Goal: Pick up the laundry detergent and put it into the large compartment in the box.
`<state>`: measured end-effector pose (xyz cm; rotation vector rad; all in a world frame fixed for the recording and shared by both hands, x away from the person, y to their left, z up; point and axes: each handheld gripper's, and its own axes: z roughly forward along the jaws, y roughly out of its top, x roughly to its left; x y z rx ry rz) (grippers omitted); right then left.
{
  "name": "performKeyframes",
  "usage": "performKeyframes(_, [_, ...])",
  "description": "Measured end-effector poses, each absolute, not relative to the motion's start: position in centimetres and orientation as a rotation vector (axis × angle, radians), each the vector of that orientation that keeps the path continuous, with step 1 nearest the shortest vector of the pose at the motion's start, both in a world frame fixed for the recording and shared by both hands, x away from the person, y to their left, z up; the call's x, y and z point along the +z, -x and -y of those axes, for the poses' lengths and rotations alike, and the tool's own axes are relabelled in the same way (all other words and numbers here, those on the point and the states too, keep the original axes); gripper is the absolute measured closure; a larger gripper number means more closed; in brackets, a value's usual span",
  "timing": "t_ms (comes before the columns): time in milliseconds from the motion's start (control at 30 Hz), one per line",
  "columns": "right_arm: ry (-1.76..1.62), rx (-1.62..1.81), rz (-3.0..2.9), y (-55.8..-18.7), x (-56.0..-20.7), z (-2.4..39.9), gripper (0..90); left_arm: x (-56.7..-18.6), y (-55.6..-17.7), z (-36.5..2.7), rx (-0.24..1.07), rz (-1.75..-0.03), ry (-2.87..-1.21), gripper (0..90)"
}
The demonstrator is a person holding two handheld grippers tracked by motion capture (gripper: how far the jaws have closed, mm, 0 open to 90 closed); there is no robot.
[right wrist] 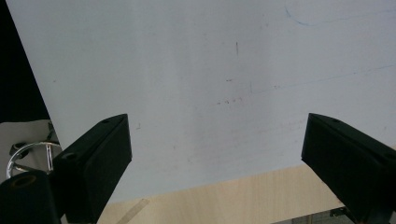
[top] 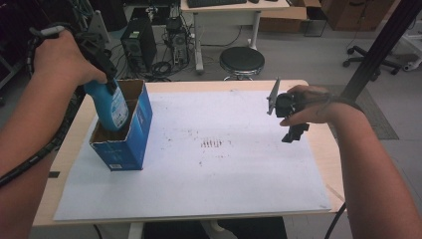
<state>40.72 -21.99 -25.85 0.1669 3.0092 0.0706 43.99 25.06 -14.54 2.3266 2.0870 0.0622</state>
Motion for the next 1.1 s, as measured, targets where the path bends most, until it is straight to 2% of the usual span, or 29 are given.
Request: performKeyframes(1100, [-0.146, 0.062, -3.013, -40.6, -25.9, 21.4, 8.3, -20.6, -43.7, -26.1, 0.042, -2.144, -2.273, 37.6])
